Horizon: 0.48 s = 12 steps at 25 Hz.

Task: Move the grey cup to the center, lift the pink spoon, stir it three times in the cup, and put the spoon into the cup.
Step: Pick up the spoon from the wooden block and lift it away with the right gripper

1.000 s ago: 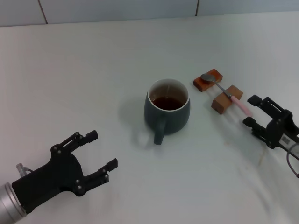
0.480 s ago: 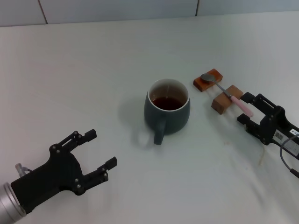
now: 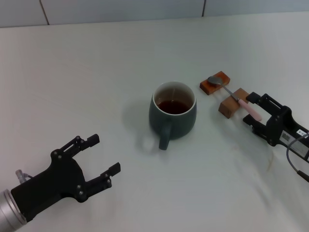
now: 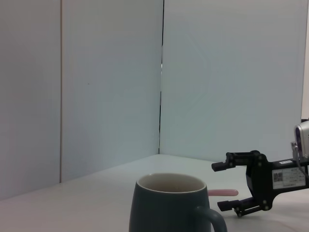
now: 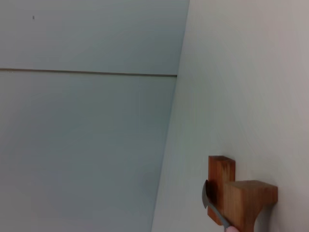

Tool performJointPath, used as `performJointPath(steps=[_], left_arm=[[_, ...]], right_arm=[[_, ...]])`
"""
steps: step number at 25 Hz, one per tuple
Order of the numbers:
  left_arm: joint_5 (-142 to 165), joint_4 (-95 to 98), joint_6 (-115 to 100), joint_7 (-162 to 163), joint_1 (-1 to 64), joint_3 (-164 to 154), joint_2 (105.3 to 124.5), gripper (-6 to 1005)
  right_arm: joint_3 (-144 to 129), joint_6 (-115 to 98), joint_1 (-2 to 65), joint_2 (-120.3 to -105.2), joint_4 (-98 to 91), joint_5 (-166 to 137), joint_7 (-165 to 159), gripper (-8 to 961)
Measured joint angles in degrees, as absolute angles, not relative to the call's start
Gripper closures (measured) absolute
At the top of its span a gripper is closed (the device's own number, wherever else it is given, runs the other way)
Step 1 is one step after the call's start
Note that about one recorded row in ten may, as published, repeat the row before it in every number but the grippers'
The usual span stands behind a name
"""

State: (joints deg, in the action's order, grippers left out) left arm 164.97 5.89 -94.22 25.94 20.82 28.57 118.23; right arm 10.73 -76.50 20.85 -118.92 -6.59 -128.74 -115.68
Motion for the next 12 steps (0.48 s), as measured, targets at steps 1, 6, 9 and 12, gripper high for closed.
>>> performJointPath(steps=[1,6,9,12], left_arm=[[164.97,5.89,-94.22,25.99,20.82,28.57,118.22,184],[164.97,5.89,-94.22,26.10,20.67,29.03,118.21,185],[164.97,5.86,-94.23,26.14,20.51,29.26,118.21,185],[164.97,5.80,-94.28,26.16,20.48,29.30,118.21,185]], right_arm=[[10.73,-76.29,20.95,-118.91,-6.57,-128.74,-115.62,289],[10.90,-75.58,21.12,-118.91,-6.06,-128.60,-114.93,297],[10.89,-75.18,21.21,-118.91,-5.95,-128.56,-114.90,303],[11.07,-74.69,21.31,-118.91,-5.82,-128.49,-115.06,308]])
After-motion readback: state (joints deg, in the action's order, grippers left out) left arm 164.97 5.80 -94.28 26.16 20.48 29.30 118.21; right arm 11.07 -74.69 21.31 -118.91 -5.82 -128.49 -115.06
